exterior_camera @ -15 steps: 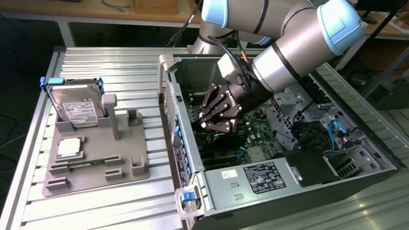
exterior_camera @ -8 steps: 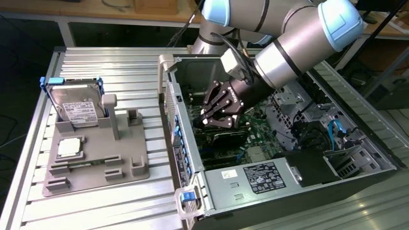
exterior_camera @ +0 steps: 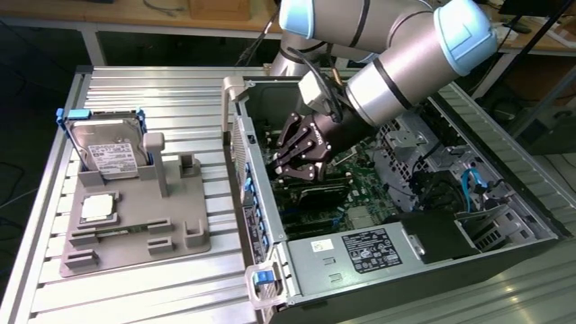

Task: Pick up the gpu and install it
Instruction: 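Press down on the gpu until it lock into place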

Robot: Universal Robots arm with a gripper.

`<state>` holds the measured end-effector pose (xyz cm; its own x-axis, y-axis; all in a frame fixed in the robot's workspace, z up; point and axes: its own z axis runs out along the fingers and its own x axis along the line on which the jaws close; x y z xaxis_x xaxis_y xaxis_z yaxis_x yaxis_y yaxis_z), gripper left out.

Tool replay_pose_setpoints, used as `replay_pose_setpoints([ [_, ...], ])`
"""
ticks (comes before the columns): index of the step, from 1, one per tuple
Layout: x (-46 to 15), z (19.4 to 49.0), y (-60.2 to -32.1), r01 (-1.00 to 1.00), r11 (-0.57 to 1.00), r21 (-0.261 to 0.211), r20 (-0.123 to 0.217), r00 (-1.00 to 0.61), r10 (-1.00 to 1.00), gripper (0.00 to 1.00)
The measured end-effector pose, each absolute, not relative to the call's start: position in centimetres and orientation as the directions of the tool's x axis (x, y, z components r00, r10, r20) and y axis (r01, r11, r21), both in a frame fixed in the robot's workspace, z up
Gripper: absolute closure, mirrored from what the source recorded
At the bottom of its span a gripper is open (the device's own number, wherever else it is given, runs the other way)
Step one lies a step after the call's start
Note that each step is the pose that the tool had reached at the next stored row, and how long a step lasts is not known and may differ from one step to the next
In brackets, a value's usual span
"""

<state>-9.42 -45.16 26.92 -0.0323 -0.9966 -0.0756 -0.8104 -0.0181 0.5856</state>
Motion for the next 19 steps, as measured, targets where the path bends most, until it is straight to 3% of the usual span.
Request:
replay_pose_setpoints([
  [2, -9.4, 26.9, -45.6, -0.810, -0.028, 0.585, -0.092, -0.032, -0.995, 0.89],
  [4, -7.9, 26.9, -45.4, -0.795, -0.028, 0.606, -0.092, -0.035, -0.995, 0.89],
  [19, -8.7, 27.0, -45.5, -0.795, -0.029, 0.606, -0.094, -0.035, -0.995, 0.89],
])
